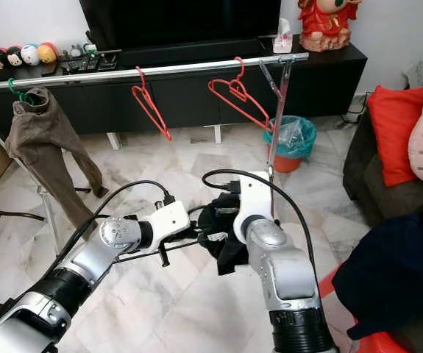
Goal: Hang hanger
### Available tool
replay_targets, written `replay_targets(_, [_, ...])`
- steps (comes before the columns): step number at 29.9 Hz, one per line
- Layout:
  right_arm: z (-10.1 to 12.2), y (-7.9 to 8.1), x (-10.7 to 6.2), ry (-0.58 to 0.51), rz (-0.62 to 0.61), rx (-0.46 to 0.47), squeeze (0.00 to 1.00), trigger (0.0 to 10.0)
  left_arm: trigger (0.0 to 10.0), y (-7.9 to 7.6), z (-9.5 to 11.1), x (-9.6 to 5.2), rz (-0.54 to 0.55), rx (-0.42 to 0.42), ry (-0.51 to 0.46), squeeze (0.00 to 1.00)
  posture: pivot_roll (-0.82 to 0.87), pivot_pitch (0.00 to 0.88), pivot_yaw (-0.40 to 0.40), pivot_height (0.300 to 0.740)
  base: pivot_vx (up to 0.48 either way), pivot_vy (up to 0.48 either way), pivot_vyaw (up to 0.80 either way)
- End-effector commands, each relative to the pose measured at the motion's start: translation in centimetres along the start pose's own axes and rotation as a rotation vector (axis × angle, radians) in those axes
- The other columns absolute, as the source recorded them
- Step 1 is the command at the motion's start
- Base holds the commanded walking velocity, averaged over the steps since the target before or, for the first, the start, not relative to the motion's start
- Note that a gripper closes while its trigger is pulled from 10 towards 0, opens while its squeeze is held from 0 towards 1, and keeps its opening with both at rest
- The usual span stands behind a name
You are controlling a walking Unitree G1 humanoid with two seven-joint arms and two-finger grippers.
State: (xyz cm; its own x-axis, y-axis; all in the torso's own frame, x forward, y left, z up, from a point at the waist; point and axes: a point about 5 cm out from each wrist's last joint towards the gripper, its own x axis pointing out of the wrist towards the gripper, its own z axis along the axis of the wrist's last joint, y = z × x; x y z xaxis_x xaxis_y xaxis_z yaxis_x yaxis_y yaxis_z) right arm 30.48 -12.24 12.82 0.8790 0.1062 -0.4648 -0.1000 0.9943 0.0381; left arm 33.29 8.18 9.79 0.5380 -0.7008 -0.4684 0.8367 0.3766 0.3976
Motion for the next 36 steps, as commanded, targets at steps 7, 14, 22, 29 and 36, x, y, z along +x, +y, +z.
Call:
replay_targets(7, [0.3,0.3,-0.2,-0.020,-0.005,-0.001,0.00,10.0,10.0,2.4,-0.6,-0.6,0.165,0.023,0.087,0.00,-0.04,0.035,0.102,0.740,0.000,0.000,0.00])
replay_targets(14, [0.5,0.9,-0.3,-0.026,0.030,0.001,0.00,10.0,10.0,1.5,1.0,0.0,0.094,-0.048,-0.052,0.00,-0.04,0.034,0.102,0.740,0.000,0.000,0.00])
replay_targets(22, [0.8,1.2,-0.3,-0.034,0.049,0.006,0.00,10.0,10.0,-0.6,0.5,-0.2,-0.111,-0.011,-0.052,0.00,-0.04,0.029,0.101,0.740,0.000,0.000,0.00])
replay_targets(29, [0.8,1.2,-0.3,-0.033,0.043,0.003,0.00,10.0,10.0,2.0,0.0,-0.2,0.147,0.014,0.047,0.00,-0.04,0.026,0.101,0.740,0.000,0.000,0.00])
replay_targets(36, [1.0,1.7,-0.4,-0.040,0.057,0.006,0.00,10.0,10.0,1.7,0.7,0.4,0.153,-0.028,-0.003,0.00,-0.04,0.029,0.101,0.740,0.000,0.000,0.00])
